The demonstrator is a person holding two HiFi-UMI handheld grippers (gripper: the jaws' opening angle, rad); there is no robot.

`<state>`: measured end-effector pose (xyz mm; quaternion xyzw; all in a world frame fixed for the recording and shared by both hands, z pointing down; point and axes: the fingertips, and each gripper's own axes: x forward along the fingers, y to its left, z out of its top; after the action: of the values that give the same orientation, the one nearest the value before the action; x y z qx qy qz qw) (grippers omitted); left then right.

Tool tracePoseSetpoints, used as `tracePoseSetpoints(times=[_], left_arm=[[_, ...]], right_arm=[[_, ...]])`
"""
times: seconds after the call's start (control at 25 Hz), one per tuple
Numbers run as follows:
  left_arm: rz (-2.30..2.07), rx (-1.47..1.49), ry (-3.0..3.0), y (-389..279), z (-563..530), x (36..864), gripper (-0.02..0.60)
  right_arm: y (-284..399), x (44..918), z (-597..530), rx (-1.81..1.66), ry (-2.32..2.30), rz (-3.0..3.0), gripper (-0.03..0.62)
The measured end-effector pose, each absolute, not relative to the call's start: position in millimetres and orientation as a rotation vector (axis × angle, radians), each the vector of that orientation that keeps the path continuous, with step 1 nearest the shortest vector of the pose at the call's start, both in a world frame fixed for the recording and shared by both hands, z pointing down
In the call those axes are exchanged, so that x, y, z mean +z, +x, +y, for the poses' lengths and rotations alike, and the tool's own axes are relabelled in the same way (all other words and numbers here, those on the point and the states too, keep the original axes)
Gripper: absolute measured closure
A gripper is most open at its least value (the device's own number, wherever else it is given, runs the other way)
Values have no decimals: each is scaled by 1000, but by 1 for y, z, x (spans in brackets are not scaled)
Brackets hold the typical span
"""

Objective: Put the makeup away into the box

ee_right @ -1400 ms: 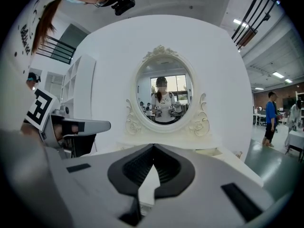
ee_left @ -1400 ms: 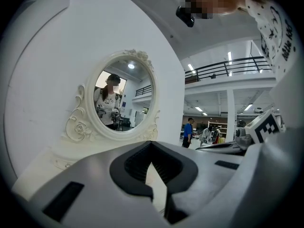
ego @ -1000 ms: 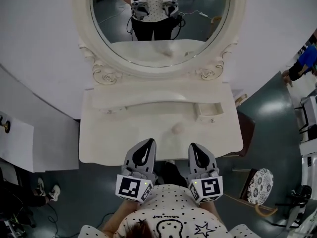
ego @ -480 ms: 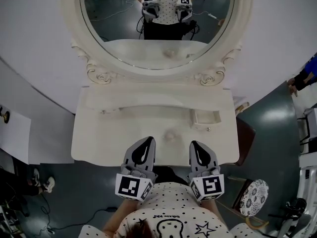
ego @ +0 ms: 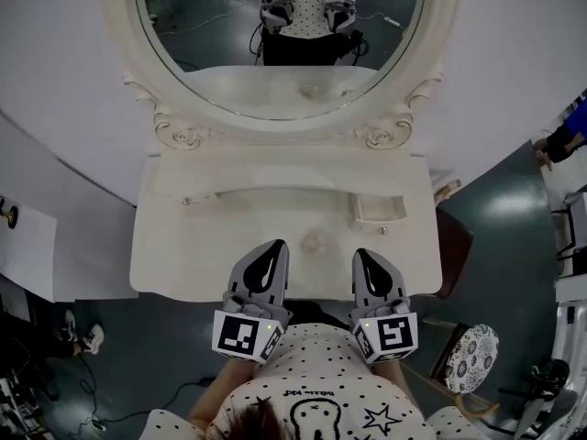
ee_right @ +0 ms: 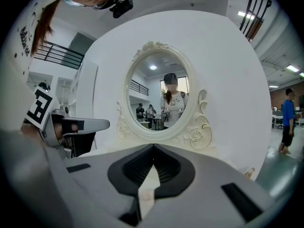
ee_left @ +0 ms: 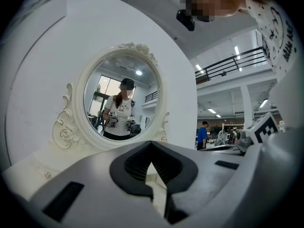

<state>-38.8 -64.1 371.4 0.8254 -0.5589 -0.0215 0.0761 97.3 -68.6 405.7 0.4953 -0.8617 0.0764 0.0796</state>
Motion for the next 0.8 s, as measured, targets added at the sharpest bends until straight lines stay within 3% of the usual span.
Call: tracePoseSetpoints(times=[0.8], left_arm=[[-1567, -51, 2531, -62, -87, 365, 586]], right_arm=[[70, 408, -85, 275, 1580, -2496, 587]])
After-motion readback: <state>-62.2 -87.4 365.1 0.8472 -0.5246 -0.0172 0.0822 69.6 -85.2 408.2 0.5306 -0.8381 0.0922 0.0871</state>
